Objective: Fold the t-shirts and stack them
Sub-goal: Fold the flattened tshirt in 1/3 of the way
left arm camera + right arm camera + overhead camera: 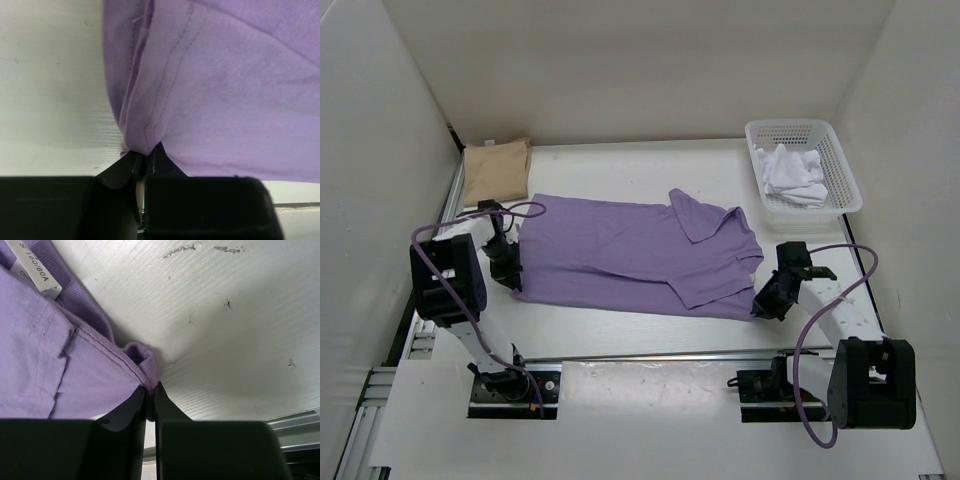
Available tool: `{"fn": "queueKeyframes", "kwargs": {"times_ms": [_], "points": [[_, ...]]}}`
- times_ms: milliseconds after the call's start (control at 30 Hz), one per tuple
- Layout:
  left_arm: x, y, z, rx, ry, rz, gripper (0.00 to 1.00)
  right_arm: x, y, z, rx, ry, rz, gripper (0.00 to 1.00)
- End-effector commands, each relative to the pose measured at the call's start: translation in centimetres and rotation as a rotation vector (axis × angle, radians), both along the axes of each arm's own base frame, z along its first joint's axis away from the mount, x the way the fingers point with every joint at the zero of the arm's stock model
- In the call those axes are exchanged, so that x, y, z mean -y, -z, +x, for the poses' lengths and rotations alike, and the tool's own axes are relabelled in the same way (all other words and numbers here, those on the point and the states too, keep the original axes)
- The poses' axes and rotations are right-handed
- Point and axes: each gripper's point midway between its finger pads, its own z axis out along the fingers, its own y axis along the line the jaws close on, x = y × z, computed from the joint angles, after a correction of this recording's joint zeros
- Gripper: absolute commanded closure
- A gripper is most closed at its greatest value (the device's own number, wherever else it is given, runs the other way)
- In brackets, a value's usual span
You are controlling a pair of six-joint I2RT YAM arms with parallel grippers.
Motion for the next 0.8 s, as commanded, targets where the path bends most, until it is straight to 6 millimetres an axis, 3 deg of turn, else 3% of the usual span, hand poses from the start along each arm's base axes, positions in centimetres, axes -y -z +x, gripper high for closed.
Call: {"fn": "queueKeyframes", "kwargs": {"times_ms": [0, 233, 367, 467, 500, 533, 567, 600, 667, 700, 767], "points": [[0.2, 0.7, 0.6, 0.031, -0.021, -0.045, 0.90, 0.1, -0.2, -0.3, 0.009, 0.015, 0.003, 1.00], [-1.6, -1.8, -4.5, 0.008, -0.056, 0.073, 0.90, 1.2, -2.0, -4.0, -0.048, 0.144, -0.048, 1.00], [-1.2, -1.7, -8.0, -0.054, -0.054, 0.084, 0.90, 1.3, -2.5, -5.4, -0.005, 0.227, -0.034, 1.00], [-0.8, -0.9, -10.4, -0.106, -0.051, 0.086, 0.82, 1.7, -2.6, -5.7, 0.018, 0.270, -0.046, 0.98], [-0.7, -0.8, -10.9, -0.114, -0.051, 0.084, 0.82, 1.7, -2.5, -5.9, 0.009, 0.278, -0.045, 0.95], [-0.9, -0.4, -11.7, -0.123, -0.050, 0.099, 0.79, 1.7, -2.5, -5.9, 0.009, 0.290, -0.042, 0.80], [-1.1, -0.2, -11.9, -0.127, -0.058, 0.109, 0.76, 1.7, -2.2, -6.3, -0.011, 0.290, -0.046, 0.70], [-1.6, -0.2, -12.3, -0.132, -0.057, 0.141, 0.58, 1.7, -2.2, -6.4, -0.011, 0.290, -0.046, 0.62], [-2.3, -0.3, -12.0, -0.117, -0.059, 0.180, 0.37, 1.9, -2.5, -6.0, 0.004, 0.281, -0.055, 0.57], [-3.1, -0.7, -11.7, -0.110, -0.070, 0.212, 0.31, 2.1, -3.0, -5.7, 0.021, 0.274, -0.065, 0.55], [-4.1, -2.7, -9.1, -0.021, -0.091, 0.243, 0.27, 2.3, -4.4, -4.5, 0.076, 0.231, -0.086, 0.54]]}}
